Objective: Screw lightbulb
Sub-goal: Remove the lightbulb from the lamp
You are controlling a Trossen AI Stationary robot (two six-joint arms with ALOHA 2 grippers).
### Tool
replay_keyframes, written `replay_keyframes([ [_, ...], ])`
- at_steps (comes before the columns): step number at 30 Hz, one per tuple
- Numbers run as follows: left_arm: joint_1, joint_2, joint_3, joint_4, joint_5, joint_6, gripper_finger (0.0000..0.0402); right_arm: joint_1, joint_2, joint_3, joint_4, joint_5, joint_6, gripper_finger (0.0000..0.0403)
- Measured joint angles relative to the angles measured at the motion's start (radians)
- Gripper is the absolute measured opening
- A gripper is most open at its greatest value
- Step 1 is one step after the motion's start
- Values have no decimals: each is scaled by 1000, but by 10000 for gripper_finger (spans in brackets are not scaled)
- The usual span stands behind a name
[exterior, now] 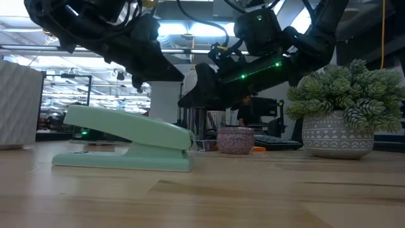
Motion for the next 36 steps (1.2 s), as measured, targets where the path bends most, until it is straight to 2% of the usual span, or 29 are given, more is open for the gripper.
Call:
replay_keyframes([
  [6, -15, 0, 0, 69, -5, 27, 0, 0, 0, 0, -4, 0, -1, 214],
  [12, 14, 0, 0, 144, -52, 79, 0, 0, -8, 0, -16, -1, -2, 214],
  [23, 68, 0, 0, 146, -52, 59, 0, 0, -93, -1, -168, -1, -1, 214],
  [32, 103, 0, 0, 141, -52, 58, 0, 0, -103, -2, -180, -21, 1, 214],
  [36, 113, 0, 0, 140, -11, 57, 0, 0, -103, -2, -179, -21, 1, 214],
])
